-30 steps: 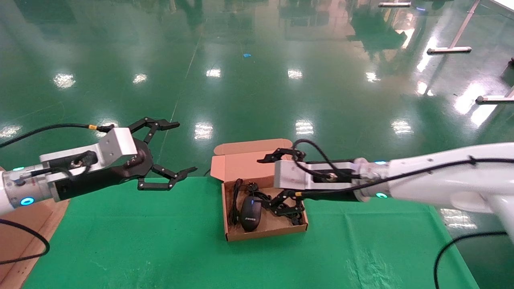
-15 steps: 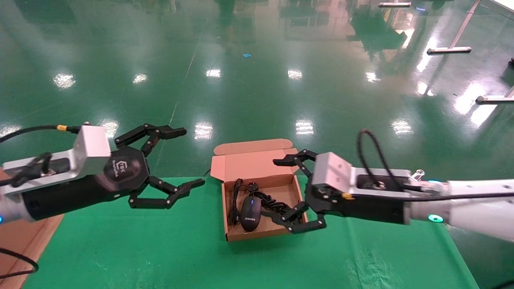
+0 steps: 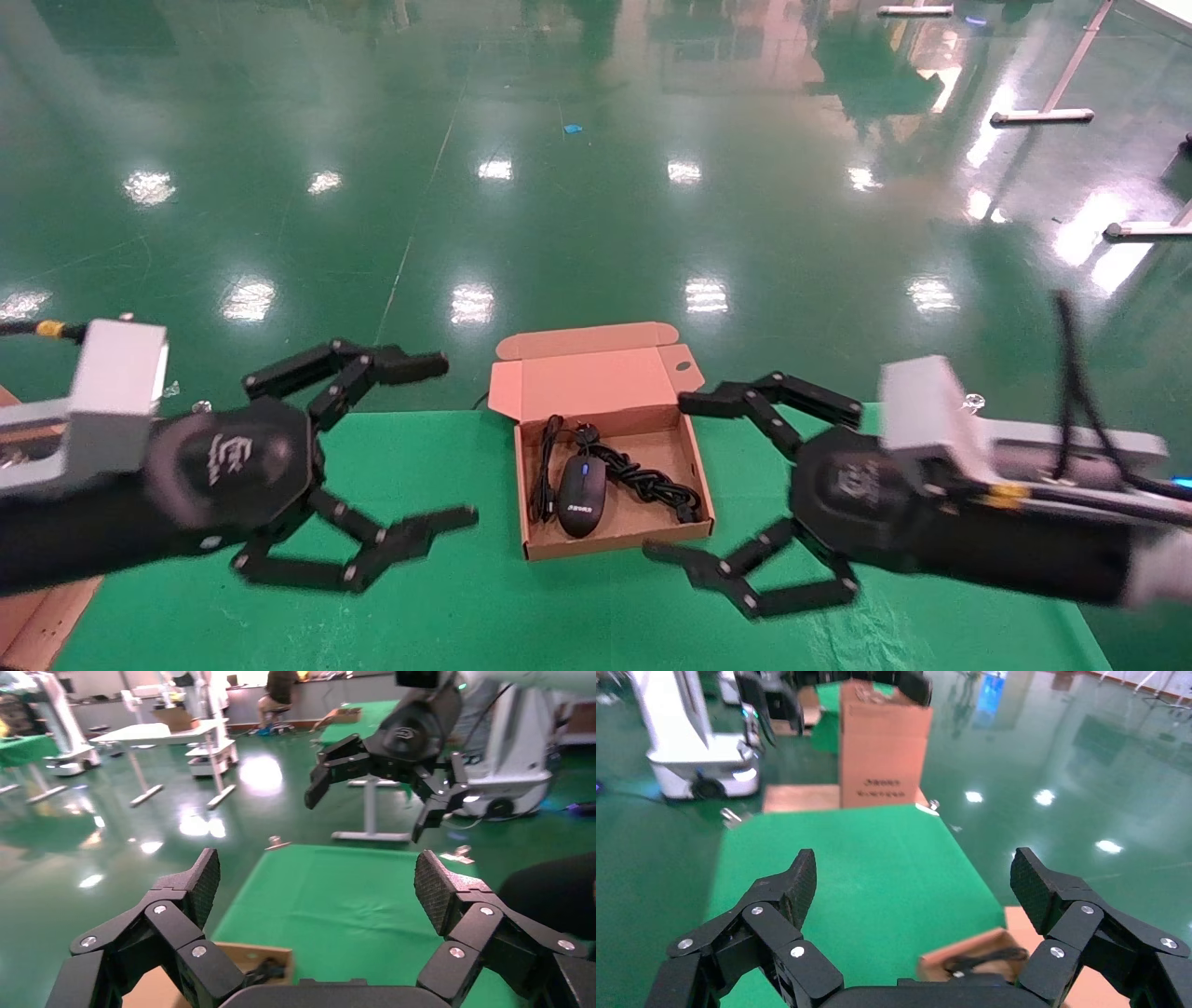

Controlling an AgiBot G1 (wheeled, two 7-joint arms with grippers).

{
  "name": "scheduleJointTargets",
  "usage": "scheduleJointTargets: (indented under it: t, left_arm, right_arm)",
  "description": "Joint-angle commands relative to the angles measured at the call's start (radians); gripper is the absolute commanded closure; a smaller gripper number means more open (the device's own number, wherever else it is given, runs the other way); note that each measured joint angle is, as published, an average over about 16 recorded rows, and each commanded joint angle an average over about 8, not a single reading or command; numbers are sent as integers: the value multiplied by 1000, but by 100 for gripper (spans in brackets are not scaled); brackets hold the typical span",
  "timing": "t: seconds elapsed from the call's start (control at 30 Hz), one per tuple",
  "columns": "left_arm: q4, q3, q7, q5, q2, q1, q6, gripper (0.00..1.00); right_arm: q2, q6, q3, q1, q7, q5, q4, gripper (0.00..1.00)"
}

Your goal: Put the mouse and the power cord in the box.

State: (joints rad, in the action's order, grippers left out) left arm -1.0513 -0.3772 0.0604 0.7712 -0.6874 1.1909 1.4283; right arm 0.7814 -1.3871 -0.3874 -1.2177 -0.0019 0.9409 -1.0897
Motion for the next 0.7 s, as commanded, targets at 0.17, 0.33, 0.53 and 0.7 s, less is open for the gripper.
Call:
scheduleJointTargets:
  t: [0.17,0.33,0.53,0.7]
  left_arm:
    - [-119,50,-127,-21,39,-59,34,0]
    - [-205,86,-218,-36,67,-102,59,0]
    - [-253,104,-259,-43,81,-124,72,0]
    - [-253,105,-259,-44,81,-124,72,0]
  right_arm:
    - [-77,-49,49,65,85,-95,-88,0]
    - [-137,-87,87,115,152,-169,-156,0]
    - [-185,-119,118,157,200,-230,-213,0]
    - [-190,-122,121,161,201,-237,-218,0]
